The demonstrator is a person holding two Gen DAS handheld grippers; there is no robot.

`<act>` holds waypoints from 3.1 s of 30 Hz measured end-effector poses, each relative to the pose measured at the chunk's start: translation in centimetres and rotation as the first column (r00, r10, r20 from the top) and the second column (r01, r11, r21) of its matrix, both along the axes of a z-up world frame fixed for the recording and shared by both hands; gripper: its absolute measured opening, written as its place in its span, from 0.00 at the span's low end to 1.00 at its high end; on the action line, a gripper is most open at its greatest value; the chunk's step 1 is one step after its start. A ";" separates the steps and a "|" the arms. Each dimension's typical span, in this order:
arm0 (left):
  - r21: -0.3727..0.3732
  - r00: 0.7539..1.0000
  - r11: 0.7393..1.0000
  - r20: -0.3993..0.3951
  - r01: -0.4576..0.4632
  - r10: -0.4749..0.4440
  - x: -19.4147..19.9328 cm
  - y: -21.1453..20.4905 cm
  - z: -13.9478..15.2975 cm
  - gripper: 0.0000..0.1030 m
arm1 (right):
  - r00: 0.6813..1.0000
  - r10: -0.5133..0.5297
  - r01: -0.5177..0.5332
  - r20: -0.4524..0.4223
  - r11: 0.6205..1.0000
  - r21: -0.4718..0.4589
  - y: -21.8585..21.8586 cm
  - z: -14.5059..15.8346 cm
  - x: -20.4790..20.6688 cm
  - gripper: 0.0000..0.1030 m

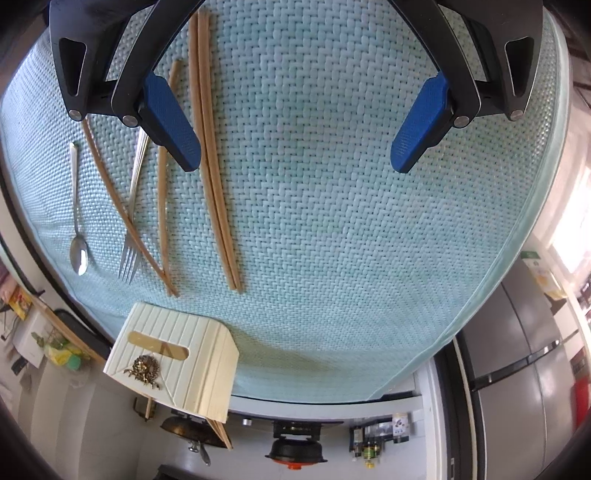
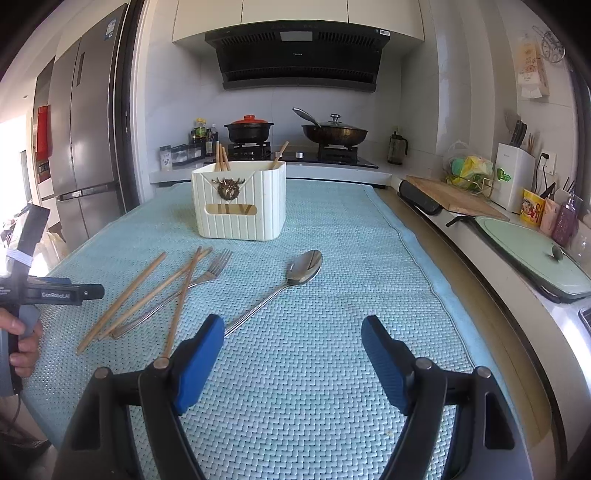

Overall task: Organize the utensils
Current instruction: 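Close the left tool on a chopstick while the right tool grasps the silver spoon, then lift the chopstick and spoon with both tools and carry them over the cream holder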

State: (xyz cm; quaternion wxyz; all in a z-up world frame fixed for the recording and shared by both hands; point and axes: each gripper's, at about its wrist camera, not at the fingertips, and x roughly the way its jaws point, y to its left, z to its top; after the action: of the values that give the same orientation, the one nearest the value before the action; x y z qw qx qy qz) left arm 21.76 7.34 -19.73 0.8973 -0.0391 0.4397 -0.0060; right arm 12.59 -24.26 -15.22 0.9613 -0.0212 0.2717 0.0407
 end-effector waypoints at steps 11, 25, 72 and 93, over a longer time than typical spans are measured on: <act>0.062 0.999 0.998 -0.043 0.027 -0.025 1.7 -0.6 -1.2 0.99 | 1.000 0.008 -0.007 -0.025 1.000 0.012 0.1 0.0 0.5 0.76; 0.074 0.996 0.996 -0.071 0.050 -0.045 4.2 -1.4 -1.6 0.99 | 0.992 0.003 0.001 -0.125 0.999 0.034 0.7 -1.6 3.1 0.76; 0.041 0.965 0.971 -0.127 0.236 -0.230 9.3 -5.5 -0.3 0.04 | 0.914 0.091 -0.097 -0.396 0.995 0.005 0.6 -5.9 23.5 0.40; -0.133 0.966 0.978 0.224 0.160 -0.127 1.8 -0.4 11.1 0.03 | 0.977 0.194 -0.179 -0.085 0.970 0.164 -1.4 4.3 13.0 0.40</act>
State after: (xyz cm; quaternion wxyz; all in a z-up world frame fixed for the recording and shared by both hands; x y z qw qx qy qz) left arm 23.56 6.96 -8.66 0.9311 -0.0733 0.3406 -0.1082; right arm 25.61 -25.66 -10.87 0.9369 0.0305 0.3127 0.1531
